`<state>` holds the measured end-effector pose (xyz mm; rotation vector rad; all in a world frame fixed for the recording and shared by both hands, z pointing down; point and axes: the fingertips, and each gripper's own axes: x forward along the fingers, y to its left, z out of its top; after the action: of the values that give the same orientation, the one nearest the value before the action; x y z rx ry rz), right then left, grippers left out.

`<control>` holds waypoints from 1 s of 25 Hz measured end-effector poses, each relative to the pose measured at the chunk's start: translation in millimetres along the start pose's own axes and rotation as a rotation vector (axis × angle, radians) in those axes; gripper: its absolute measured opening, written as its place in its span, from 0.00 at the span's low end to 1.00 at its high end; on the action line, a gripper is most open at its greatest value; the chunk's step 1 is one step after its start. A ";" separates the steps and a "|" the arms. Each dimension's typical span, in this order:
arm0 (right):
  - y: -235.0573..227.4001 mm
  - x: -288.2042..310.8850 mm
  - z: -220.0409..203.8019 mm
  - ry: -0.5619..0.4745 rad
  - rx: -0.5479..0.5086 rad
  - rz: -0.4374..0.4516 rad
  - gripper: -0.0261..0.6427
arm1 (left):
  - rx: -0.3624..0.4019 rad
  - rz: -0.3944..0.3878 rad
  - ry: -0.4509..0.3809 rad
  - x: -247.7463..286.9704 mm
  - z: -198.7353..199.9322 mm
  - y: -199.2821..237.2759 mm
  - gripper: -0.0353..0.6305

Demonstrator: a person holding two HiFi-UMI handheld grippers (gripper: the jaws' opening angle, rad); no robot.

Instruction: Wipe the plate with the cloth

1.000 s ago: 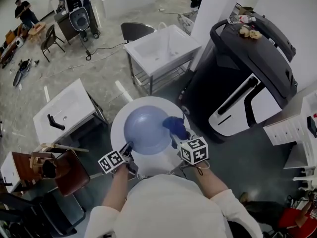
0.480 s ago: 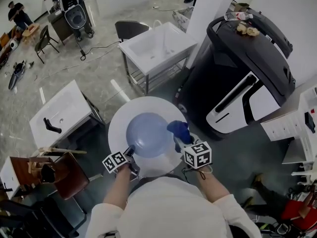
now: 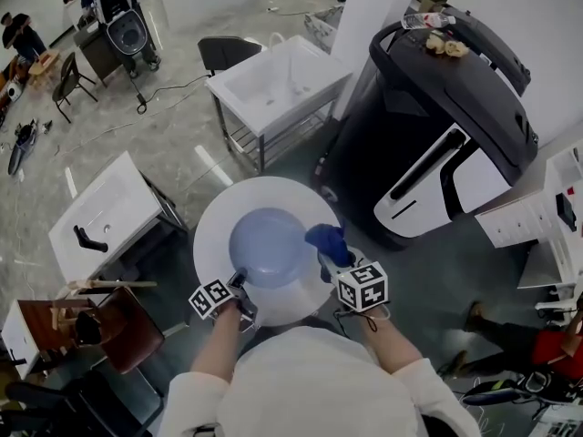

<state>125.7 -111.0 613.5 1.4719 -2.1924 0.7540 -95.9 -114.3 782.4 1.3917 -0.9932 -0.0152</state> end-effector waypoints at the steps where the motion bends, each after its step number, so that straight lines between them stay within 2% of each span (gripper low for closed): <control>1: -0.5 -0.1 -0.6 0.002 0.001 -0.001 0.17 | -0.006 0.005 0.002 0.9 -0.7 1.5 0.14; 11: -1.1 2.1 -5.3 0.023 0.007 -0.001 0.17 | -0.036 0.043 0.004 4.8 -0.8 16.3 0.14; 16: 2.4 4.1 -6.6 0.032 0.001 0.008 0.17 | -0.017 0.115 0.018 6.0 -3.2 28.4 0.14; 20: 4.7 8.3 -5.9 0.043 -0.006 0.019 0.17 | 0.034 0.174 0.036 7.4 -1.9 33.6 0.14; 25: 8.5 12.1 -3.1 0.039 -0.011 0.029 0.17 | 0.017 0.135 0.030 8.5 1.7 29.2 0.17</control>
<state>113.3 -115.1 621.2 1.4114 -2.1893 0.7727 -107.1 -113.2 810.7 1.3343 -1.0624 0.1149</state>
